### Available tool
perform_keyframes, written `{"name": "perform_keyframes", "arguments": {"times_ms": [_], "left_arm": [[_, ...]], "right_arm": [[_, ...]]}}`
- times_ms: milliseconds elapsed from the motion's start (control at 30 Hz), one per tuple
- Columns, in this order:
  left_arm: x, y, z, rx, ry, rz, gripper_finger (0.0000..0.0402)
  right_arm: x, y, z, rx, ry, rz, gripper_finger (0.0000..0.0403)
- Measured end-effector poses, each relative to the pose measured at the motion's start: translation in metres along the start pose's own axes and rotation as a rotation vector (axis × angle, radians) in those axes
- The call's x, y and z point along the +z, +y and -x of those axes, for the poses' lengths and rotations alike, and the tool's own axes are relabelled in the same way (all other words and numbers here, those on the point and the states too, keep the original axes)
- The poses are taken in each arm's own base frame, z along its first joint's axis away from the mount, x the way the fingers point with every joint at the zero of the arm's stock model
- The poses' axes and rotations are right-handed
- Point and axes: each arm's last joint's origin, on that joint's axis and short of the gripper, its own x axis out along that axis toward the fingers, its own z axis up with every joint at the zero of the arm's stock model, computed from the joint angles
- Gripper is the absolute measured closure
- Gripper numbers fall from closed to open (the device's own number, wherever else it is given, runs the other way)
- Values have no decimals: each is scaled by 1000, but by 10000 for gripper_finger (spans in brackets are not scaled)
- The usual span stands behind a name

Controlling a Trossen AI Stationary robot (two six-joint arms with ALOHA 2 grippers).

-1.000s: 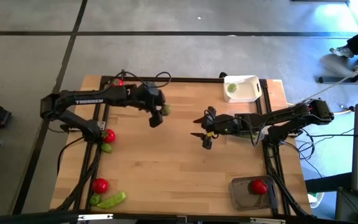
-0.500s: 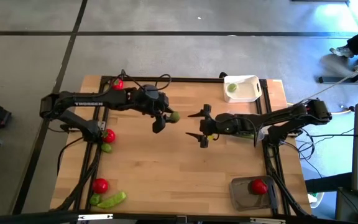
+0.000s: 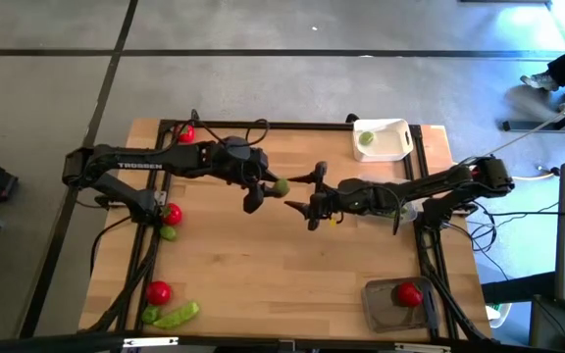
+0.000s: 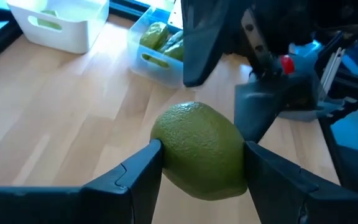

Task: Sort produce into baskets
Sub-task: Put the top lime into the white bin

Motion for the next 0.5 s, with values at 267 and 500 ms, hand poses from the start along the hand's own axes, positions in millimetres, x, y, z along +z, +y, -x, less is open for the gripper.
{"name": "perform_keyframes", "arguments": {"times_ms": [267,500], "left_arm": [[4,-2,-1,-11,-40,40,198],[3,-8,-8,-38,-52,36,198]], "right_arm": [[0,3,-9,-29,24,120,110],[3,4,-18,-40,33,173,110]]}}
